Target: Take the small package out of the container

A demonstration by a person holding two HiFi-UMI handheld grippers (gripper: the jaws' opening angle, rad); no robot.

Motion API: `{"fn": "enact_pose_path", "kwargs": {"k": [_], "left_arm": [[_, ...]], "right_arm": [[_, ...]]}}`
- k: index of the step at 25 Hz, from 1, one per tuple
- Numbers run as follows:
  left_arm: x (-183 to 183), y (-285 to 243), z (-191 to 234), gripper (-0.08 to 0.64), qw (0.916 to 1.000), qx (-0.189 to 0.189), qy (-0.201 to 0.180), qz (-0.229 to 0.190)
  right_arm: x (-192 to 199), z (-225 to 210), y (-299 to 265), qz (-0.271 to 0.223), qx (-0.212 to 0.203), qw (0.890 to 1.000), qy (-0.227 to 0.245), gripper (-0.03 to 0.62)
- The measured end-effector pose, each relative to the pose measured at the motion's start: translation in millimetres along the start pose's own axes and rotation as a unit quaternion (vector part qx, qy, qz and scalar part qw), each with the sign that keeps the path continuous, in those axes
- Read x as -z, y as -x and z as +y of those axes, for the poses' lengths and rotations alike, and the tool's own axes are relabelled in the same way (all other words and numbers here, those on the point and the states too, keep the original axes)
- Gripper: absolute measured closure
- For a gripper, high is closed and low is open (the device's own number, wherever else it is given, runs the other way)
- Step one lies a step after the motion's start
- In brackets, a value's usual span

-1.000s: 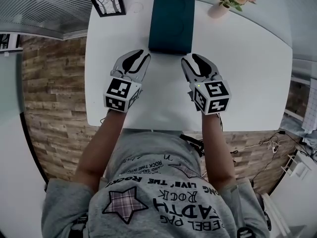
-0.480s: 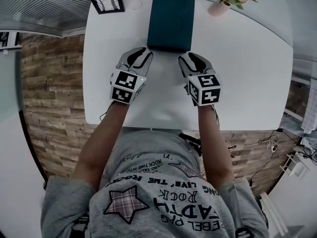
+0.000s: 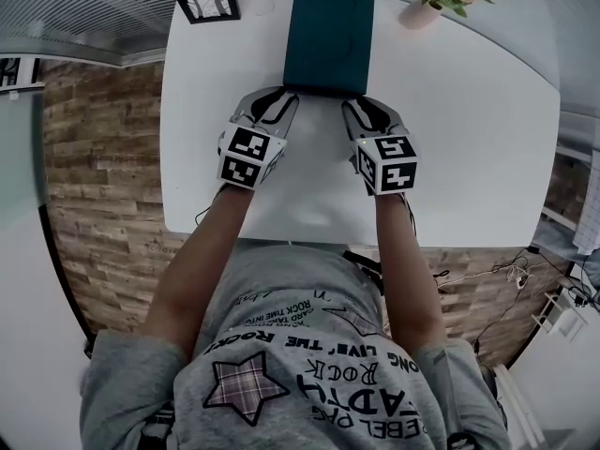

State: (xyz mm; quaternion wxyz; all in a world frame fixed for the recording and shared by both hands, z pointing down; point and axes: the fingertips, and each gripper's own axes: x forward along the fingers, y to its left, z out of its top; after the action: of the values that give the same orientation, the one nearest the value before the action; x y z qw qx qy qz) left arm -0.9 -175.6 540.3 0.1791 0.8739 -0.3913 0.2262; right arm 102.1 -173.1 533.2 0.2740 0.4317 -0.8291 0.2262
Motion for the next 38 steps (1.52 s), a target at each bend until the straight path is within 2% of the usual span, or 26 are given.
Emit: {"fn": "enact_pose_path", "kwargs": {"k": [6, 14, 27, 38], "left_arm": [[-1.1, -1.9, 2.6, 0.483, 1.0000, -0.003, 0.008, 0.000], [-1.0, -1.7, 3.6, 0.489, 0.9999, -0.004, 0.013, 0.007], [0.1, -1.9, 4.6, 0.500, 0.9999, -0.006, -0.001, 0.013], [1.0, -3.6, 4.9, 0.500, 0.9998, -0.012, 0.001, 0.014]], "right_arm": [[-1.1, -3.2, -0.7, 0.001, 0.007, 1.000, -0.011, 0.520], [-1.5, -3.6, -0.9, 0.002, 0.010, 1.000, -0.009, 0.531], [-0.6, -3.6, -1.8, 0.007, 0.008, 1.000, -0.003, 0.540], [-0.4, -4.5, -3.1, 0.019, -0.013, 1.000, 0.000, 0.540]]}}
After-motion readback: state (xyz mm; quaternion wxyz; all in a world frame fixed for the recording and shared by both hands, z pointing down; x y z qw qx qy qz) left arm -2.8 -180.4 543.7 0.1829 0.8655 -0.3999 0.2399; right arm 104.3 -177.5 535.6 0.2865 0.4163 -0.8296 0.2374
